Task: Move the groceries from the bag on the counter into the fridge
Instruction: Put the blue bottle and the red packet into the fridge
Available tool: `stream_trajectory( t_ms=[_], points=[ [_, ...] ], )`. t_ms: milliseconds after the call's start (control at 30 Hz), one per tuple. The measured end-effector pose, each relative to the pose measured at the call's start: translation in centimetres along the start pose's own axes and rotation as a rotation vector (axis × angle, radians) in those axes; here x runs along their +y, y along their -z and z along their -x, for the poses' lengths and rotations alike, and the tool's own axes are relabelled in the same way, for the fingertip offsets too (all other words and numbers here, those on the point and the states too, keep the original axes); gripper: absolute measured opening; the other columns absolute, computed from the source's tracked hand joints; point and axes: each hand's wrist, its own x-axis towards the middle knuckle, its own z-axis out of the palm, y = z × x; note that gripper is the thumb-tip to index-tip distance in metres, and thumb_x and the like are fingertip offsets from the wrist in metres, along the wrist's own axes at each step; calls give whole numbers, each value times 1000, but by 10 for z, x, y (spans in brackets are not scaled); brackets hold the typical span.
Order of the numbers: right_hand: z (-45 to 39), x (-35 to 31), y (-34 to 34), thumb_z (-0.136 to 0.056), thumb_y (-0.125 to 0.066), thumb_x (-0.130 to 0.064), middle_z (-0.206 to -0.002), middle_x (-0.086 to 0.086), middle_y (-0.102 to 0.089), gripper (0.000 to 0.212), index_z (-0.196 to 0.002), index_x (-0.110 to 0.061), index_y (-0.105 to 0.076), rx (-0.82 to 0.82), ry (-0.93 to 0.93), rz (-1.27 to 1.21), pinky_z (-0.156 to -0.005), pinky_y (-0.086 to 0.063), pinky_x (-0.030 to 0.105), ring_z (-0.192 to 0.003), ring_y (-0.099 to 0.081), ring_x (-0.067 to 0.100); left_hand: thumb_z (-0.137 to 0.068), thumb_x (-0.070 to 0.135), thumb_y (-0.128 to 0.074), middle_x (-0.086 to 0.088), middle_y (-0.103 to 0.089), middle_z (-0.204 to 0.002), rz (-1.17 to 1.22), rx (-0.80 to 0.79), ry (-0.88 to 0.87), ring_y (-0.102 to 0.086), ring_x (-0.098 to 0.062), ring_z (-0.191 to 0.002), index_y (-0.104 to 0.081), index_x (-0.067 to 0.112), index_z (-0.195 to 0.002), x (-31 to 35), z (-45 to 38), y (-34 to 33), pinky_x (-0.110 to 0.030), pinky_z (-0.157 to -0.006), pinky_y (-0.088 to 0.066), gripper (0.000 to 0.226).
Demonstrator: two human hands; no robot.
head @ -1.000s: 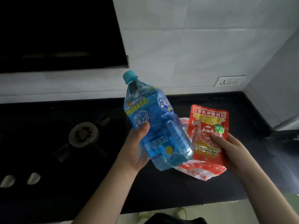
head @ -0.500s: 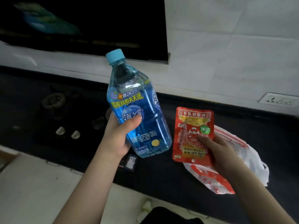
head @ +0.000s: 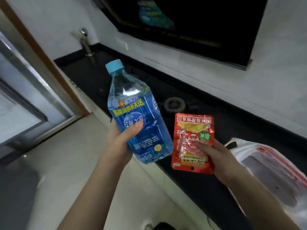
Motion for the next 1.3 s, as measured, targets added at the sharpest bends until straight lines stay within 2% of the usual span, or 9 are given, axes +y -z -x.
stream_trajectory(
  t_ms=[100,267,400,600,700,833,1033,1133,1300],
  points=[
    [-7,5,-31,-85,-66,-27,-113,7,-71,37,-121,-21,-61,-128,-2,82,-99,-45,54,-103,-68,29,-65,21,-80,-13,-68,-108,-66,62,-62,-66,-34,-99,-56,7,-120,29,20,29,-42,-79,-54,62],
    [-17,27,-108,-87,-65,-26,-104,0,-75,29,-115,-26,-61,-255,-57,153,-86,-52,43,-93,-72,23,-57,33,-90,-17,-68,-108,-56,233,-73,-66,-36,-98,-54,-1,-121,69,69,90,-45,-79,-54,81],
    [-15,62,-191,-87,-66,-25,-106,3,-74,32,-119,-25,-60,-369,-114,225,-91,-52,50,-95,-72,26,-54,33,-92,-23,-65,-110,-62,401,-71,-64,-42,-101,-46,-8,-127,89,123,157,-47,-79,-53,95],
    [19,123,-338,-90,-64,-27,-104,0,-75,25,-115,-27,-61,-562,-132,345,-88,-54,46,-93,-72,24,-58,27,-89,-25,-63,-114,-69,579,-111,-63,-43,-103,-44,-8,-128,132,218,259,-45,-78,-54,91],
    [36,145,-399,-90,-63,-24,-104,2,-75,24,-115,-24,-62,-639,-128,369,-87,-55,46,-92,-72,26,-62,17,-80,-28,-62,-115,-105,662,-150,-63,-46,-104,-43,-8,-129,151,258,301,-45,-77,-55,81],
    [56,168,-472,-88,-65,-24,-103,4,-75,27,-115,-20,-63,-733,-136,424,-87,-54,47,-91,-72,28,-63,17,-77,-26,-63,-115,-81,798,-232,-63,-45,-103,-45,-5,-128,179,303,349,-47,-78,-55,76],
    [62,186,-547,-89,-64,-21,-102,7,-75,24,-113,-16,-64,-856,-140,490,-86,-54,45,-91,-72,29,-59,29,-86,-36,-54,-124,4,882,-339,-57,-51,-110,-44,-5,-132,210,333,396,-55,-87,-52,91],
    [54,191,-579,-90,-64,-20,-100,7,-76,21,-110,-16,-65,-903,-145,516,-82,-55,43,-89,-73,28,-65,20,-76,-36,-51,-128,3,941,-374,-55,-53,-112,-44,-4,-132,218,332,420,-58,-90,-51,78],
    [24,207,-631,-90,-65,-24,-98,3,-76,21,-110,-19,-65,-951,-171,548,-83,-56,43,-87,-73,26,-68,21,-72,-30,-56,-125,-39,1025,-376,-58,-48,-111,-44,-3,-133,226,308,460,-56,-90,-51,75]
  ],
)
